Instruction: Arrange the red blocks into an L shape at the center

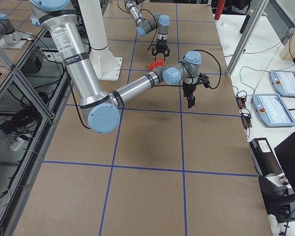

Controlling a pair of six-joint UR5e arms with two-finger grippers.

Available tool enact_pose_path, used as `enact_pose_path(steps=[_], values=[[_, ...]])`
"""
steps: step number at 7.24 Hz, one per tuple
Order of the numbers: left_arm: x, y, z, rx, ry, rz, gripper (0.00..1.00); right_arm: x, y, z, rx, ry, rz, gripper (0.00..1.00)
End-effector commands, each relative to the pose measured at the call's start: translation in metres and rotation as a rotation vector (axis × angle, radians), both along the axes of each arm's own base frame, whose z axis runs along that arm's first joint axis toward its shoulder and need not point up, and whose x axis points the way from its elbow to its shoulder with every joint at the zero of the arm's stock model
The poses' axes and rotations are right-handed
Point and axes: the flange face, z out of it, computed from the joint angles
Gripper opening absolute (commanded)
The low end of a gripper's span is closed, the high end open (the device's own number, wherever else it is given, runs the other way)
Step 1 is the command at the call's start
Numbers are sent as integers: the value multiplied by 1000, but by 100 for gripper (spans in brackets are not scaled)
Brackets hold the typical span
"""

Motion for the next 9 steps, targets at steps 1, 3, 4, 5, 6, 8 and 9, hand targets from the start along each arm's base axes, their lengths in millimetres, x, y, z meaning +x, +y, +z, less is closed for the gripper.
enact_pose_path(steps=[1,3,4,5,6,8,9], values=[[-21,-2,-17,26,35,-18,100,0,0,0,0,0,0,99],[-63,-7,-11,31,52,-61,100,0,0,1,1,0,-4,99],[-97,-26,11,18,31,-114,100,4,0,2,2,1,0,99],[-132,-40,41,-5,1,-165,100,7,0,5,-1,2,1,99],[-164,-57,77,-40,-42,-218,100,9,0,8,-5,4,3,99],[-236,-87,144,-118,-122,-335,100,32,-1,23,-27,12,32,99],[-284,-94,188,-208,-167,-429,100,51,0,38,-49,13,49,99]])
